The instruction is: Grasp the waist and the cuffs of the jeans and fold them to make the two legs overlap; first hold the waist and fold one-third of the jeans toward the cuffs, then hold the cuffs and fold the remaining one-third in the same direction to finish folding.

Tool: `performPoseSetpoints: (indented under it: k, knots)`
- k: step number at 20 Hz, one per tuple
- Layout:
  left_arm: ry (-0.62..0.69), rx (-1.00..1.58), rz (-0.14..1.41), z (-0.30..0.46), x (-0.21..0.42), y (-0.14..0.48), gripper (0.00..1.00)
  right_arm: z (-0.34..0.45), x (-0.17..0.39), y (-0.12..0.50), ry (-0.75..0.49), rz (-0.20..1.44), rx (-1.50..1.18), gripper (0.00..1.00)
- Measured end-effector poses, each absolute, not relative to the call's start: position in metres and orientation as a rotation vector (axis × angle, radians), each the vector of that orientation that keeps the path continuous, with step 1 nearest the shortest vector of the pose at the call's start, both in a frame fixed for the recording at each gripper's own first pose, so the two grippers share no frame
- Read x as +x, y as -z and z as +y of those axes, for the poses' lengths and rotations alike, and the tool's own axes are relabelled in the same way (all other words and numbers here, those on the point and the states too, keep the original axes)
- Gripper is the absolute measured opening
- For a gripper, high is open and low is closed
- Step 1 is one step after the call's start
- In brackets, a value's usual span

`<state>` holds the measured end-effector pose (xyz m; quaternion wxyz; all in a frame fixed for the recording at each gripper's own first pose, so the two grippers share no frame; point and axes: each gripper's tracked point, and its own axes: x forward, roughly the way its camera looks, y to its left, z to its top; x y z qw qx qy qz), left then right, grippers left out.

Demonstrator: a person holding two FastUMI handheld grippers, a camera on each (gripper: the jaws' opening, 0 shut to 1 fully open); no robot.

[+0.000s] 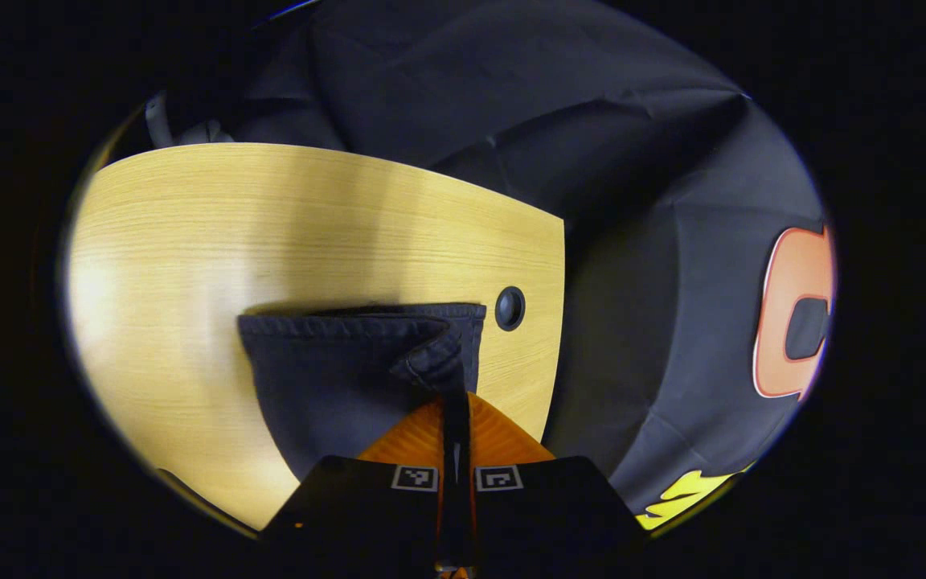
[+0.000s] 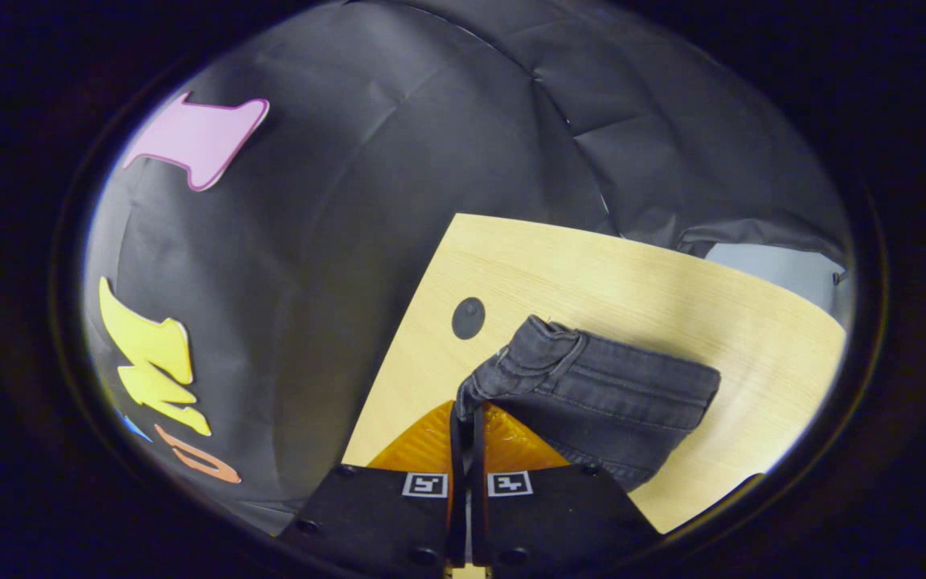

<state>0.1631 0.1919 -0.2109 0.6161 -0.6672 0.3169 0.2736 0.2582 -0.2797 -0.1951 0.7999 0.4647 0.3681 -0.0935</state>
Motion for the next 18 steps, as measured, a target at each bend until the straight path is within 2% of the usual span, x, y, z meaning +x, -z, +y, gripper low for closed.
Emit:
performPoseSetpoints:
  k: [2, 3, 5, 6, 7, 8, 9, 11, 12, 13, 15, 16, 18]
  knots:
    - [-0.618, -1.486, 0.771, 0.188, 0.176, 0.231, 0.03, -0.279, 0.267, 0.212, 0.215, 0.801, 0.997, 0.0]
    - [-0.609, -1.458, 0.784, 0.185, 0.181, 0.239, 0.03, -0.278, 0.269, 0.222, 0.229, 0.809, 0.984, 0.04]
    - [-0.591, -1.371, 0.814, 0.183, 0.187, 0.252, 0.03, -0.278, 0.275, 0.236, 0.248, 0.819, 0.96, 0.04]
    - [-0.58, -1.328, 0.822, 0.181, 0.189, 0.254, 0.0, -0.277, 0.277, 0.239, 0.252, 0.824, 0.94, 0.04]
    - [-0.565, -1.289, 0.826, 0.18, 0.19, 0.255, 0.03, -0.277, 0.276, 0.24, 0.255, 0.827, 0.916, 0.04]
    - [-0.559, -1.264, 0.831, 0.178, 0.19, 0.255, 0.03, -0.277, 0.278, 0.241, 0.255, 0.832, 0.889, 0.08]
    - [-0.558, -1.253, 0.836, 0.176, 0.19, 0.254, 0.03, -0.276, 0.278, 0.241, 0.254, 0.836, 0.863, 0.04]
    - [-0.553, -1.206, 0.811, 0.187, 0.19, 0.248, 0.03, -0.274, 0.279, 0.24, 0.242, 0.839, 0.847, 0.04]
    - [-0.55, -1.158, 0.79, 0.186, 0.189, 0.24, 0.07, -0.27, 0.281, 0.237, 0.227, 0.835, 0.868, 0.06]
    - [-0.502, -1.155, 0.752, 0.181, 0.198, 0.23, 0.38, -0.266, 0.283, 0.235, 0.212, 0.825, 0.881, 0.09]
    - [-0.531, -1.036, 0.718, 0.196, 0.19, 0.206, 1.0, -0.262, 0.284, 0.231, 0.185, 0.822, 0.886, 0.62]
    - [-0.531, -0.986, 0.707, 0.201, 0.183, 0.192, 0.98, -0.26, 0.281, 0.229, 0.181, 0.825, 0.874, 0.88]
    - [-0.491, -0.932, 0.697, 0.199, 0.184, 0.186, 0.98, -0.256, 0.281, 0.214, 0.159, 0.799, 0.866, 0.9]
